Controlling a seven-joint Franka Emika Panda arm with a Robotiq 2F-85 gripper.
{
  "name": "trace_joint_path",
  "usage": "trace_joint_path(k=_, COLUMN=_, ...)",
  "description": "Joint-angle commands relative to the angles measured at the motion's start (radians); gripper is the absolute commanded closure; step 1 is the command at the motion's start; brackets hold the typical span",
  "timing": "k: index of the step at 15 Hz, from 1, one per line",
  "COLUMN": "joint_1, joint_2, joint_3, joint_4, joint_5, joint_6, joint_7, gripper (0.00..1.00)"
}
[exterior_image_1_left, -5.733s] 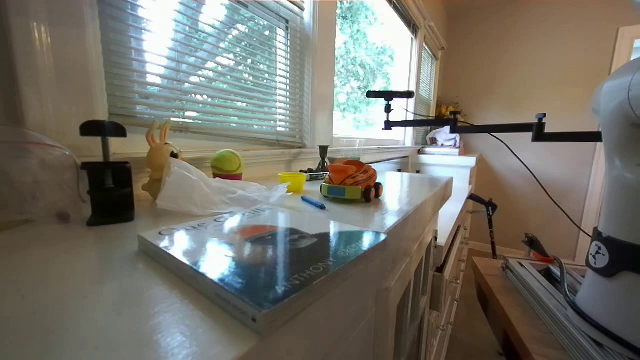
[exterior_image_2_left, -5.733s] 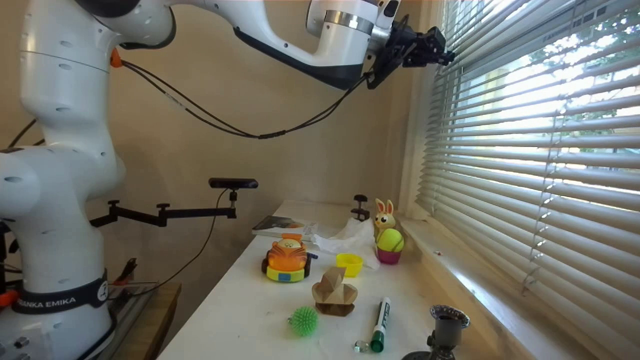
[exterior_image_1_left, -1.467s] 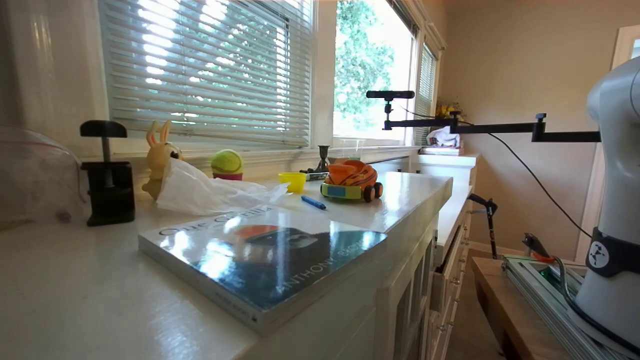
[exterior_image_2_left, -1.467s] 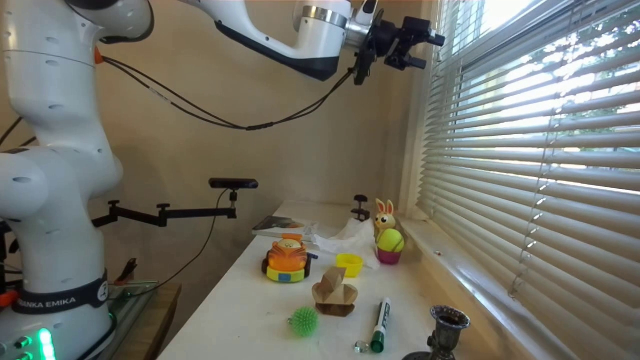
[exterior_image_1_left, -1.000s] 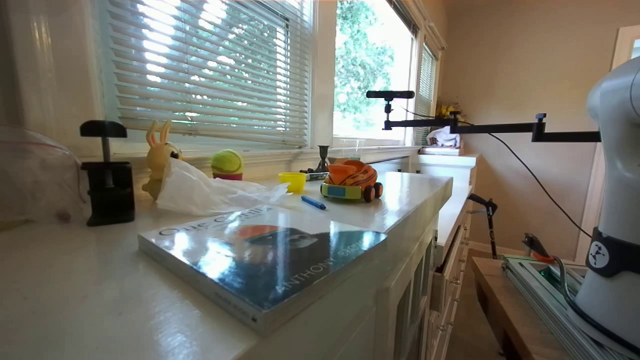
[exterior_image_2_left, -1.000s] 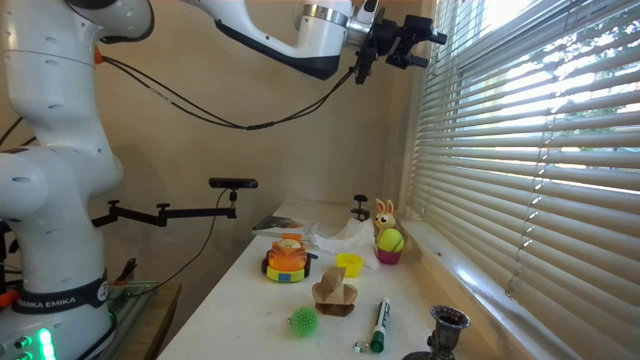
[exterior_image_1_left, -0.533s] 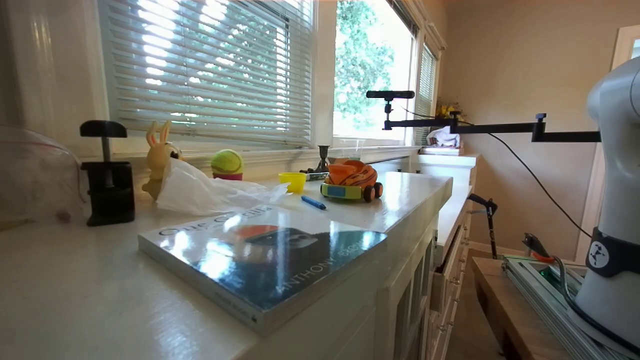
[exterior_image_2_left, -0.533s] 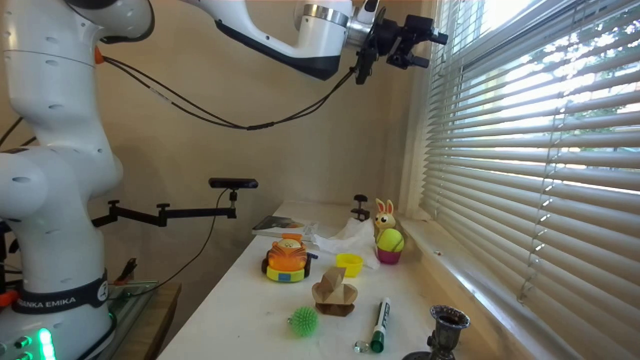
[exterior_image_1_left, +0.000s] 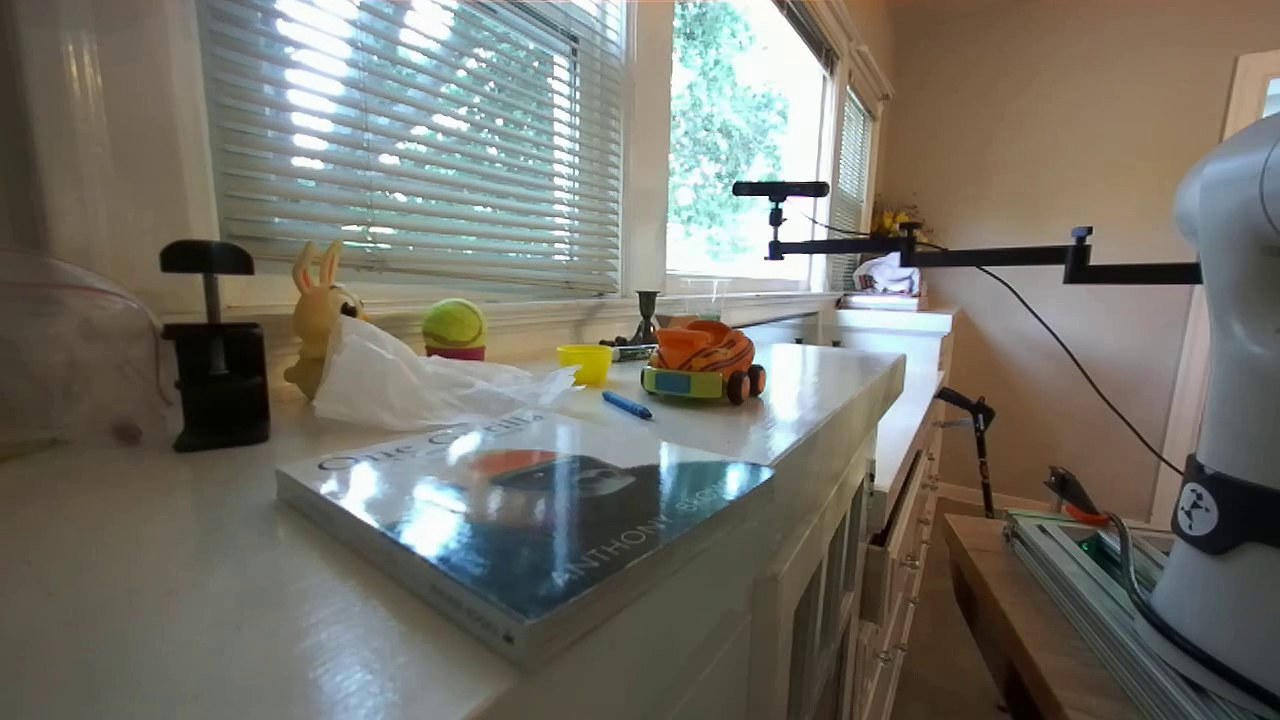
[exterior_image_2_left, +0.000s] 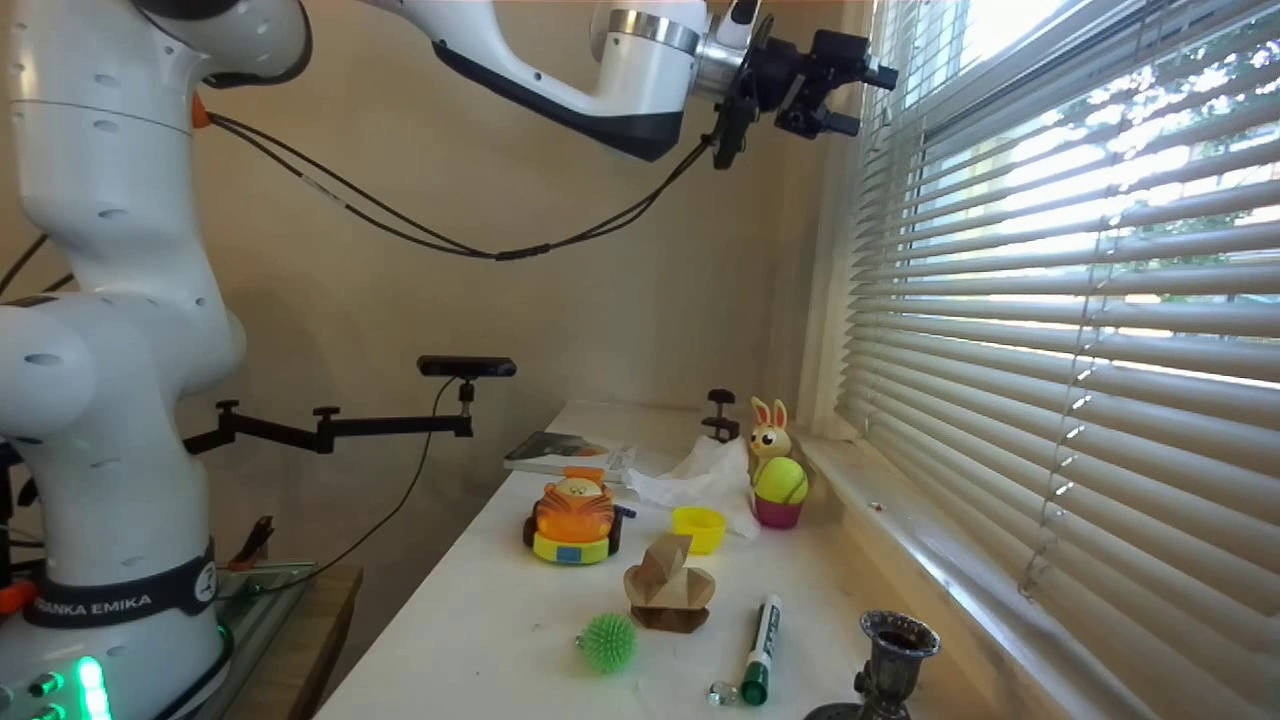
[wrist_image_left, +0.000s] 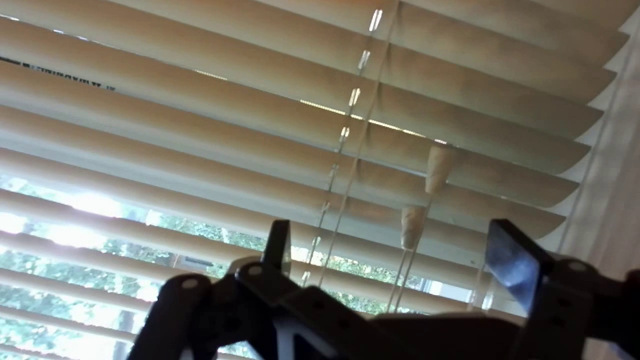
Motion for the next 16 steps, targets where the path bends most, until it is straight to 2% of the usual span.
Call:
trace_joint_path(k=1, joint_1=-0.006, joint_2=0.024, joint_3=-0.006, joint_4=0.043, joint_5=-0.020, joint_6=0.025, joint_7=0.011, gripper=0.00)
trace_joint_path(k=13, joint_1=-0.003, joint_2=0.050, joint_3=-0.016, joint_4=0.051, joint_5=0.002, joint_6=0.064, joint_7=-0.004, gripper=0.00)
trace_joint_path(k=15, joint_1=-0.003, joint_2=0.052, joint_3=-0.016, joint_4=0.051, joint_5=0.002, joint_6=0.066, joint_7=-0.005, gripper=0.07)
trace_joint_path(k=16, joint_1=-0.003, joint_2=0.052, joint_3=-0.016, joint_4=0.052, joint_5=0.001, joint_6=0.065, joint_7=-0.005, gripper=0.07)
